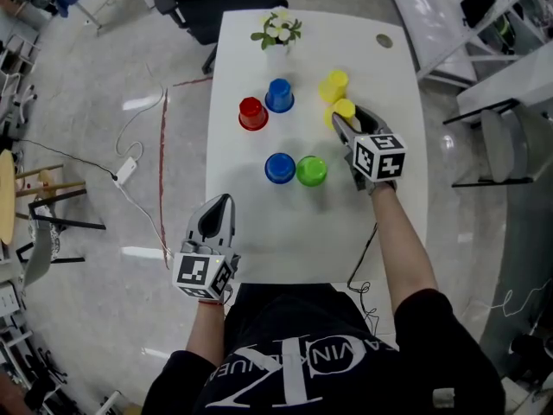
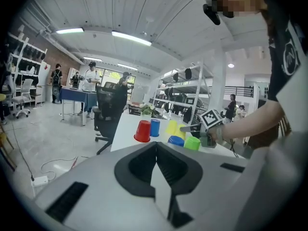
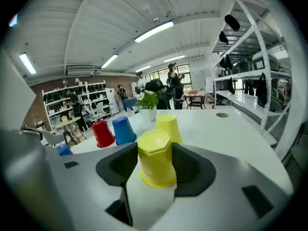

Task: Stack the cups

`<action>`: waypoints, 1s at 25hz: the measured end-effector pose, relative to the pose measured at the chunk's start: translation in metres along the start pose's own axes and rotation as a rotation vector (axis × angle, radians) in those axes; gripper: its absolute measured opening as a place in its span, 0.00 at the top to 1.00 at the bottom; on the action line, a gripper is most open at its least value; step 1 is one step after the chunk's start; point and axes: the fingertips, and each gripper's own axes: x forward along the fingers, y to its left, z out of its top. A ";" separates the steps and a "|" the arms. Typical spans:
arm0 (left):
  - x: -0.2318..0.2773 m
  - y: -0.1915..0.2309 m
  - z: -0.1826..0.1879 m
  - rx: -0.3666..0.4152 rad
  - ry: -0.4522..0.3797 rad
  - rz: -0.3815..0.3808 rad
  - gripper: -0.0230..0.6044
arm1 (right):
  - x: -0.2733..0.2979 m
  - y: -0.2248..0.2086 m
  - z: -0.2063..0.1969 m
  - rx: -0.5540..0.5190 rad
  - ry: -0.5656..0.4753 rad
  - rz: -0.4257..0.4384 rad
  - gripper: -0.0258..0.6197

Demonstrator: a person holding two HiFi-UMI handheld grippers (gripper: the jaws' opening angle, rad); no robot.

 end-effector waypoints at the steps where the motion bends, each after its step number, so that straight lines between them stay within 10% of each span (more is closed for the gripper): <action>1: -0.001 0.001 0.000 -0.004 0.001 0.005 0.96 | -0.005 0.001 0.002 -0.023 -0.011 -0.001 0.59; 10: 0.002 0.009 0.006 -0.011 -0.013 0.010 0.96 | -0.113 0.048 -0.041 -0.089 -0.031 0.018 0.61; 25: 0.012 -0.007 0.006 -0.004 0.004 -0.034 0.96 | -0.113 0.069 -0.074 -0.081 0.024 0.034 0.60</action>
